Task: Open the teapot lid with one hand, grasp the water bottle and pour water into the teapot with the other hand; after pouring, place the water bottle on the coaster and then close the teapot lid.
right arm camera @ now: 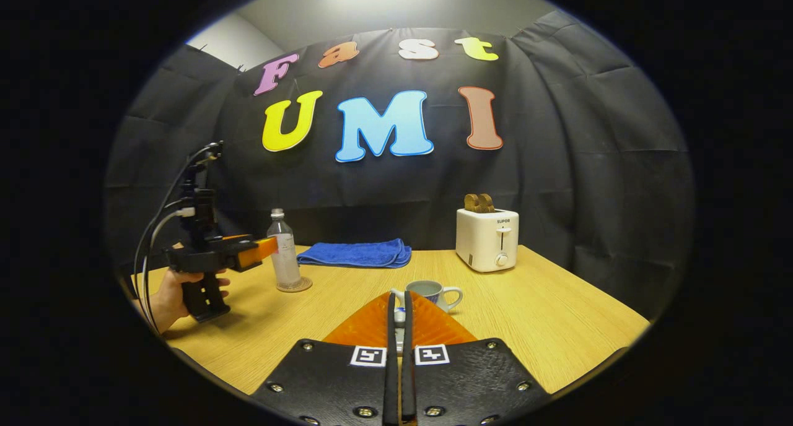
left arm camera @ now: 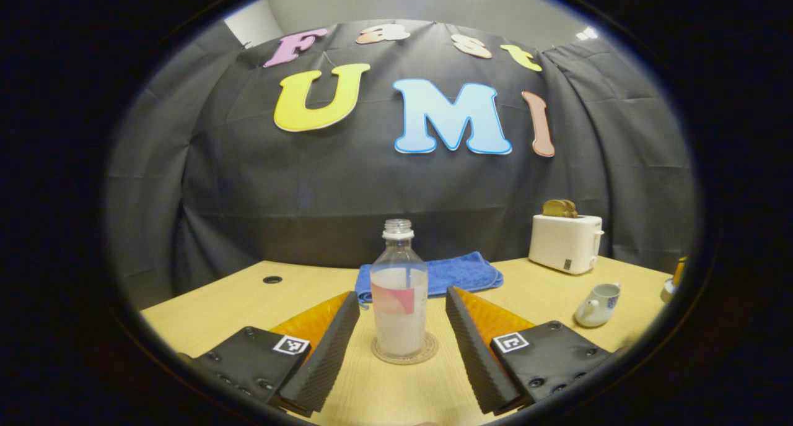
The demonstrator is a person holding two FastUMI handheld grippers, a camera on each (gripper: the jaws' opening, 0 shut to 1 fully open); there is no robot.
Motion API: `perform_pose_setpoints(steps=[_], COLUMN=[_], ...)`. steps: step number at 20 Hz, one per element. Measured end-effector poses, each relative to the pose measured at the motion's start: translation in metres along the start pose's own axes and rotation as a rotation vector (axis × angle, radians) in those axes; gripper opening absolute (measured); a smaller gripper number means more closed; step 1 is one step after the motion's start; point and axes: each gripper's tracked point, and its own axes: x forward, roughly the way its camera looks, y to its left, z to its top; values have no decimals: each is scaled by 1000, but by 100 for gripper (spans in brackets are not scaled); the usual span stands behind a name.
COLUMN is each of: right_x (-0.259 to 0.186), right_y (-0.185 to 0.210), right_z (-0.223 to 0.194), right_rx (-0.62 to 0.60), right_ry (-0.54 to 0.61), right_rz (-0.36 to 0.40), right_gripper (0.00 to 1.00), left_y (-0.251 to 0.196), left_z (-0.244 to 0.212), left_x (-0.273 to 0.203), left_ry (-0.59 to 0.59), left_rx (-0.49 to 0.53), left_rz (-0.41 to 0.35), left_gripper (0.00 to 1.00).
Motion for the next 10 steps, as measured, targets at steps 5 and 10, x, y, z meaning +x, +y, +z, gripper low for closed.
perform_pose_setpoints(steps=[5, 10], right_x=[53, 114], right_y=[-12, -26], right_z=[14, -5], right_rx=[3, 36], right_ry=[-46, -10], right_rz=[-23, -55], right_gripper=[2, 2], left_y=[-16, -28], left_z=[1, 7], left_x=[-62, -97], left_ry=[-31, -54], left_rx=[-11, -59], left_rz=[-12, -30], left_gripper=[97, 97])
